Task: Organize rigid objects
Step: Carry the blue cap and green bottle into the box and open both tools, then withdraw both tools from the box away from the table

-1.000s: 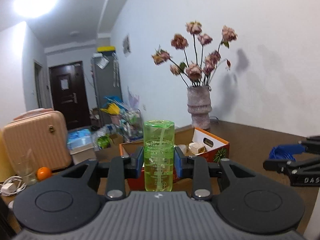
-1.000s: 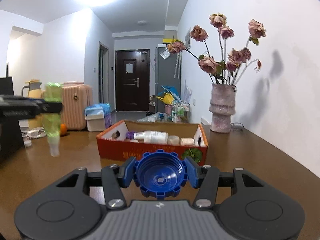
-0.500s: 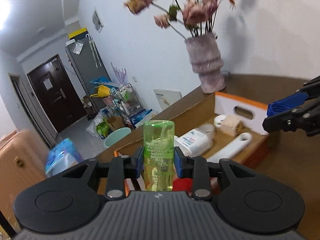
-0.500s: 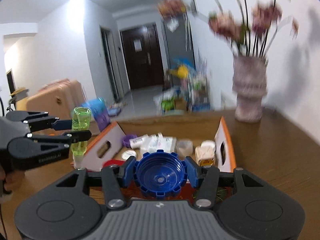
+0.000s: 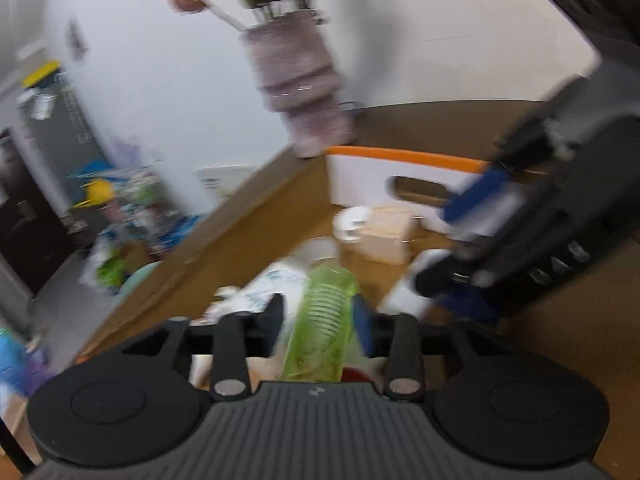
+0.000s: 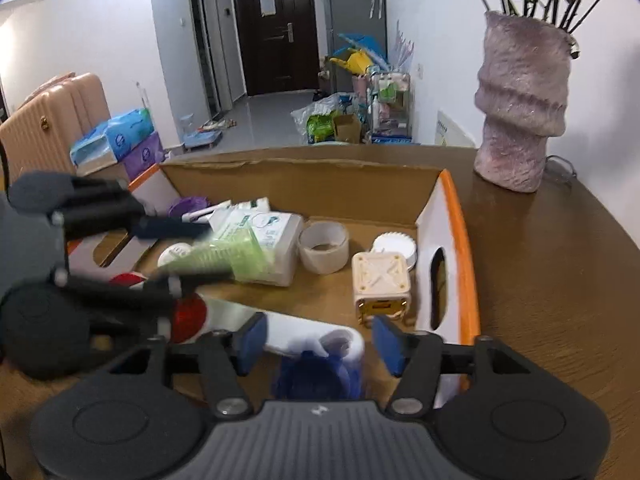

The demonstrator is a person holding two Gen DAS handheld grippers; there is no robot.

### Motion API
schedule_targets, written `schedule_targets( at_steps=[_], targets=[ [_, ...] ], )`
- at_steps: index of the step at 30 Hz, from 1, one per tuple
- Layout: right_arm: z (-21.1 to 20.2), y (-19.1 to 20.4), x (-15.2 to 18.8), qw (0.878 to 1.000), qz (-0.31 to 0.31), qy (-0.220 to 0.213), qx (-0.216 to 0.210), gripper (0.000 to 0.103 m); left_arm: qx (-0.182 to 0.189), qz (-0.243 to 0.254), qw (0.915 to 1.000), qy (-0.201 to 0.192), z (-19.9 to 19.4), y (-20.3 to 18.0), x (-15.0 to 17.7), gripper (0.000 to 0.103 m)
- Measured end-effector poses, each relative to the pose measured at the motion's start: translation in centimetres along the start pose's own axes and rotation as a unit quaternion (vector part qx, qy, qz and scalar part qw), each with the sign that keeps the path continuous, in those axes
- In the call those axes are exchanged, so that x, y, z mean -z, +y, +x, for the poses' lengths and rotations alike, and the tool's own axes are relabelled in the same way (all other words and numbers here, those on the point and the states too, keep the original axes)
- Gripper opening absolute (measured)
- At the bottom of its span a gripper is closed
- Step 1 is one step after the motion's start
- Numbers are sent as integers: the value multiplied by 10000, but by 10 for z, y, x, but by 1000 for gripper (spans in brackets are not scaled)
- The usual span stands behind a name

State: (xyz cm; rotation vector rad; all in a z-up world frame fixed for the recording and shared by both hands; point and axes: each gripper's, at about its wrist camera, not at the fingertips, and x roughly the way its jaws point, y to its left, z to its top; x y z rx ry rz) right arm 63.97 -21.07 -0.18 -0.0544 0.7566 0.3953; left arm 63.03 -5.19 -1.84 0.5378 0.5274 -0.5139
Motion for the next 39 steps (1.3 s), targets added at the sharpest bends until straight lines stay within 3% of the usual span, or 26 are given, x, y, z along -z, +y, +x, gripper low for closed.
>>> schedule_targets(
  at_steps=[3, 8, 14, 17, 19, 25, 31, 35, 39],
  targets=[
    [-8, -5, -6, 9998, 21, -186, 99, 64, -81, -148, 9998, 51, 1, 5, -3, 47],
    [-20, -8, -23, 9993, 28, -354, 114, 64, -114, -901, 9957, 167, -12, 32, -10, 54],
    [-31, 0, -39, 9995, -73, -300, 18, 65, -509, -1519, 9866, 307, -53, 59, -15, 56],
    [-38, 3, -46, 9996, -40, -256, 67, 65, -659, -1704, 9827, 300, -79, 64, -17, 61],
    [-48, 8, -50, 9995, -82, -263, 141, 65, -746, -1762, 9811, 279, -97, 67, -21, 70],
    [-95, 19, -58, 9986, -51, -494, 190, 76, -1167, -1872, 9752, -153, -165, 60, -34, 86],
    [-153, 36, -50, 9924, -87, -1192, 281, 90, -1608, -2088, 9623, -667, -221, 41, -34, 103],
    [-180, 50, -34, 9810, -293, -1851, 506, 101, -1821, -2192, 9532, -1014, -243, 27, -26, 103],
    [-191, 62, -17, 9719, -423, -2236, 610, 103, -2226, -2228, 9382, -1433, -259, 7, -14, 103]
  ],
)
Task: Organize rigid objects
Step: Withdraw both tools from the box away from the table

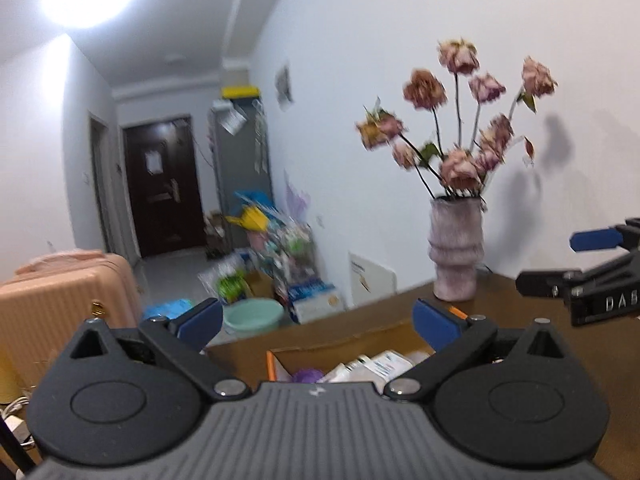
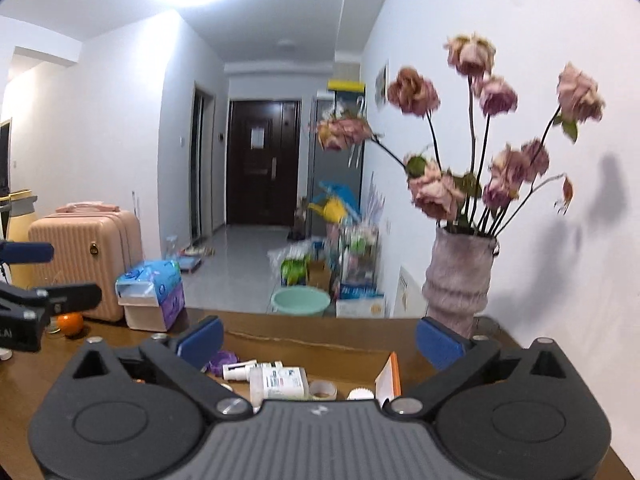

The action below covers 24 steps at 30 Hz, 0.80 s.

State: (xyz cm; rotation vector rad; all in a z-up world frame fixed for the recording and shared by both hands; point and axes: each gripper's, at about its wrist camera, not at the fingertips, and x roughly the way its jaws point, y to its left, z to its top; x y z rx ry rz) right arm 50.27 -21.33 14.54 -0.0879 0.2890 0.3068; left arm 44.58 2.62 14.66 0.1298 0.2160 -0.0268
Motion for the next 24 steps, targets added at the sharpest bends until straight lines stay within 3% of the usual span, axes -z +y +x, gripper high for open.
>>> schedule_targets(
  at_steps=[7, 17, 24],
  targets=[
    [-20, 10, 17, 9998, 42, -195, 75, 103, -239, -434, 9986, -187, -24, 5, 19, 103],
    [-49, 19, 28, 9996, 0, -295, 7, 103, -242, -524, 9982, -181, -48, 15, 45, 103],
    [-91, 22, 63, 9988, -152, -459, -81, 103, -424, 152, 9989, -120, -92, -9, 82, 103]
  ],
)
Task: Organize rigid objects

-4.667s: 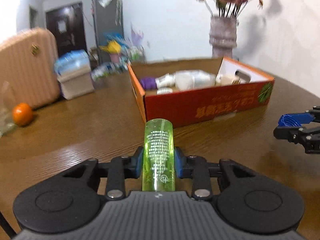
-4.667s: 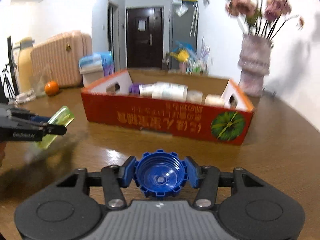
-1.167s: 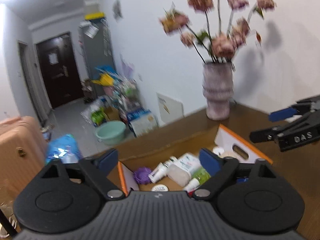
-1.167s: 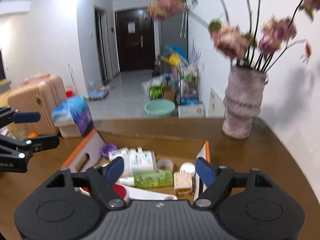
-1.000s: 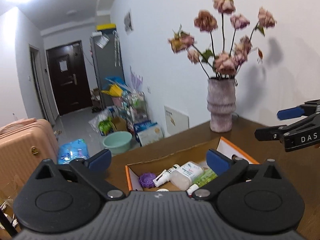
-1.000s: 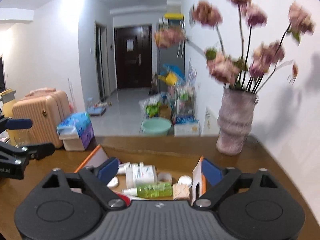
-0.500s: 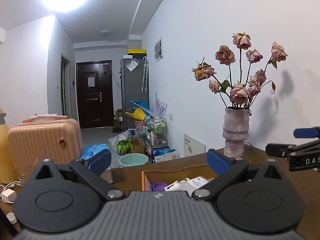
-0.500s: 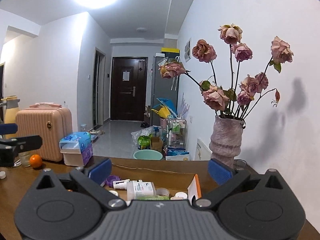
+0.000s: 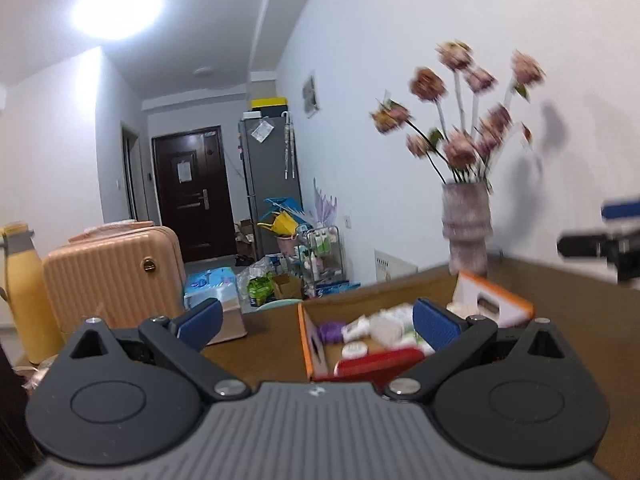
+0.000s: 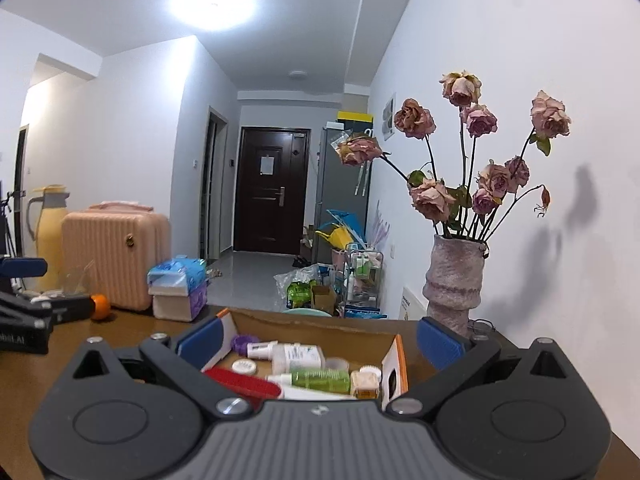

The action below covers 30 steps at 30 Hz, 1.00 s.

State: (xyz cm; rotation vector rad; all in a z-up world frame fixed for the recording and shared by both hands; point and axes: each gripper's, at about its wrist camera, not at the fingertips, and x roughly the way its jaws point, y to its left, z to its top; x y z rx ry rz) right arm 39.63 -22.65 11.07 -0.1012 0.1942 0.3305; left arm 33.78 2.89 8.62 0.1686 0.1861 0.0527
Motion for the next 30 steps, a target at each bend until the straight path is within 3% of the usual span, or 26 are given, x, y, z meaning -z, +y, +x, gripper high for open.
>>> schedule_targets(
  at_steps=[3, 7, 11, 16, 19, 23, 27, 30],
  targets=[
    [-23, 6, 15, 9999, -90, -31, -70, 103, -29, 72, 9999, -91, -31, -12, 19, 103],
    [-56, 18, 38, 9996, -282, 19, -89, 103, 109, -345, 9990, -261, -81, -14, 40, 103],
    [-93, 31, 65, 9995, -308, 32, -99, 103, -8, -718, 9965, -426, -132, -10, 53, 103],
    [-144, 50, 95, 9986, -351, 377, -81, 103, -262, -545, 9965, -578, -180, -16, 69, 103],
    [-175, 63, 106, 9969, -423, 637, -209, 103, -565, -645, 9955, -401, -204, -22, 82, 103],
    [-208, 71, 112, 9964, 180, 813, -184, 103, -306, -171, 9994, -17, -231, -31, 100, 103],
    [-236, 82, 121, 9961, 406, 776, -38, 103, -380, -378, 9980, 329, -257, -34, 117, 103],
    [-257, 96, 124, 9975, 201, 641, 220, 103, -590, -394, 9974, 116, -281, -34, 120, 103]
  ],
)
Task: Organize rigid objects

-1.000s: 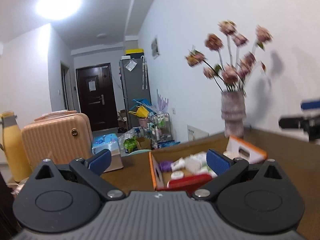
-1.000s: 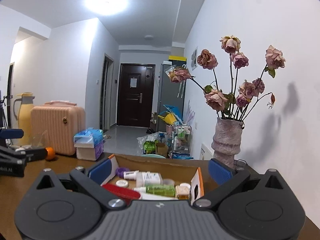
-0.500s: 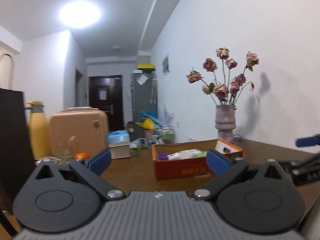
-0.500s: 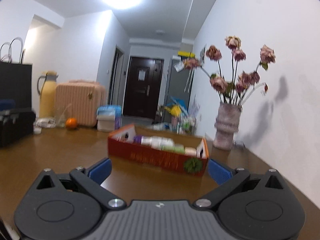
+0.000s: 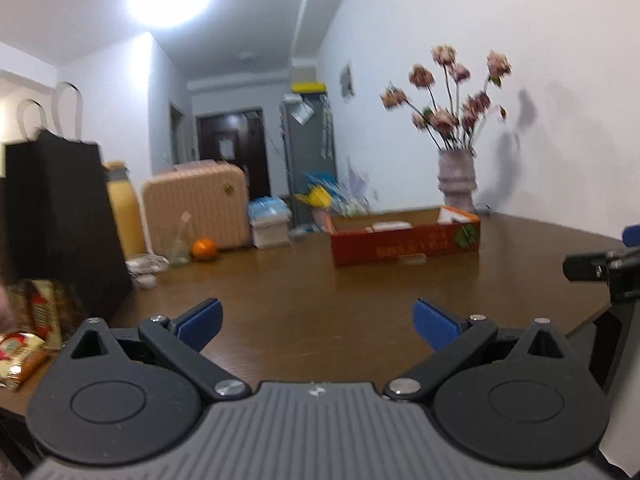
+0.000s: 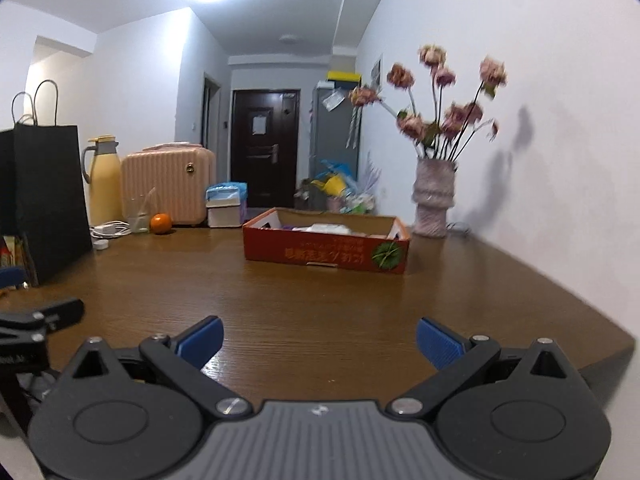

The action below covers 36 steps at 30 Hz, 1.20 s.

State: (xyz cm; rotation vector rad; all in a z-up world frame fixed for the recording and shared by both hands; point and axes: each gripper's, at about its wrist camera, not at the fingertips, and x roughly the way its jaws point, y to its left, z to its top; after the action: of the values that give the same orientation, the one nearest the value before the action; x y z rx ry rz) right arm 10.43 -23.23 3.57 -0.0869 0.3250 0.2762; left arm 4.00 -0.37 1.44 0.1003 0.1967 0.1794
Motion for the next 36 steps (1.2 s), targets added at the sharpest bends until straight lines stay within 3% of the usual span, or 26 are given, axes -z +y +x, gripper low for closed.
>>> schedule_targets(
  at_steps=[3, 6, 11, 15, 21, 36],
  targets=[
    [-21, 10, 4, 9999, 84, 24, -67, 103, -95, -47, 9995, -297, -24, 4, 0, 103],
    [-47, 18, 12, 9997, 242, -87, -16, 103, 174, -229, 9995, -119, -36, 4, -3, 103],
    [-80, 39, 18, 9945, -572, -700, 529, 103, 43, 0, 9988, -479, -49, -3, -6, 103],
    [-77, 32, 15, 9976, -264, -624, 160, 103, 127, 15, 9989, -450, -47, -3, -6, 103],
    [-82, 43, 13, 9958, -515, -723, 202, 103, 210, -95, 9987, -444, -46, 3, -7, 103],
    [-72, 35, 13, 9981, -308, -534, 91, 103, 281, -135, 9992, -248, -38, 4, -6, 103]
  ],
)
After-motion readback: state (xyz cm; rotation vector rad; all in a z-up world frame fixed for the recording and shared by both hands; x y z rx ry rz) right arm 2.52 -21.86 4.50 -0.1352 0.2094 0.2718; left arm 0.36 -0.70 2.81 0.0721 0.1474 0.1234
